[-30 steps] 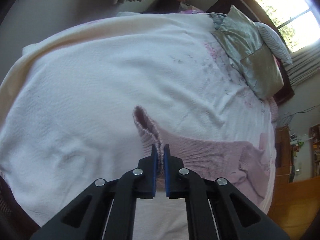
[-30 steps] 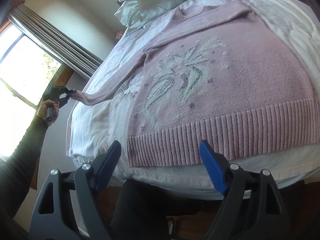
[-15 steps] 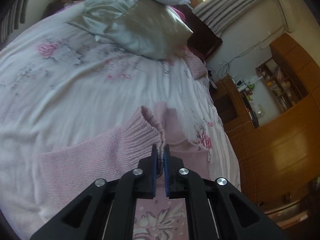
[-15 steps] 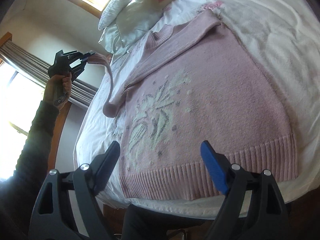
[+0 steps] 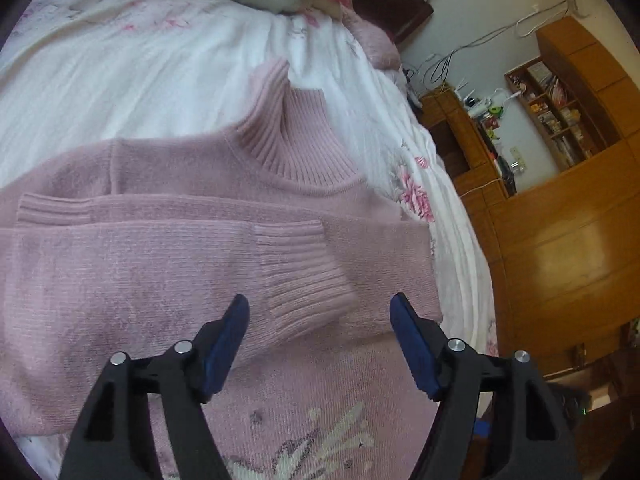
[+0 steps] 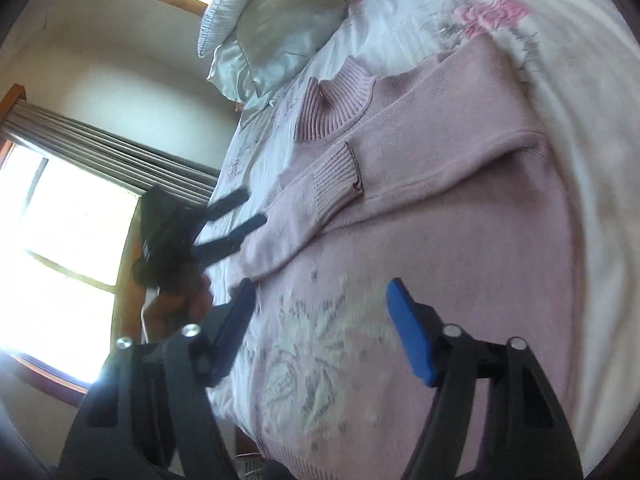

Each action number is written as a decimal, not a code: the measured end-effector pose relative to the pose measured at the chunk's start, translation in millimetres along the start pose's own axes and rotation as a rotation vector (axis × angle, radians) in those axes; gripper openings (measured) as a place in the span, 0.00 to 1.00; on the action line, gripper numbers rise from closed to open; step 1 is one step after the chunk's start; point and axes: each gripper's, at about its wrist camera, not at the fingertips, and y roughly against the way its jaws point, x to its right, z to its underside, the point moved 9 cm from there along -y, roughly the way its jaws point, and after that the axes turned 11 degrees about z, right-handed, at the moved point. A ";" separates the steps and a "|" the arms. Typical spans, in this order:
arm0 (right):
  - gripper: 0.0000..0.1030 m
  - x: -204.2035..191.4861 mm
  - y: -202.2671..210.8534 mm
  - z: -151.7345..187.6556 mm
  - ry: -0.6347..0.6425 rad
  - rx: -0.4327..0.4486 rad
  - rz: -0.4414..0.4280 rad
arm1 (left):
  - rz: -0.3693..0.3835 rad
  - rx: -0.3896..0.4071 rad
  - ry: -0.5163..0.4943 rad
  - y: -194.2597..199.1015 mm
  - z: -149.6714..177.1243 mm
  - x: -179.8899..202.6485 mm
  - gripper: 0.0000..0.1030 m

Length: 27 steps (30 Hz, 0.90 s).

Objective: Fold small clothes

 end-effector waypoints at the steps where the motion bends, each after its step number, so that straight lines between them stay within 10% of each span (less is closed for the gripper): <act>1: 0.63 0.7 -16.2 -16.8 -0.023 -0.034 -0.029 | 0.015 0.021 0.007 17.6 8.9 -3.0 0.71; 13: 0.49 3.2 -149.0 -81.4 -0.083 -0.226 0.033 | 0.044 0.169 0.168 179.0 184.6 -69.3 0.88; 15: 0.48 -5.7 -151.9 -81.9 -0.080 -0.237 0.023 | 0.066 0.205 0.239 190.9 206.4 -82.7 0.88; 18: 0.14 -18.0 -154.0 -82.3 -0.031 -0.237 0.066 | 0.101 0.235 0.326 196.6 230.2 -96.0 0.88; 27: 0.06 -89.5 -55.8 -122.2 0.125 -0.018 0.092 | 0.099 0.252 0.336 198.1 246.2 -87.2 0.88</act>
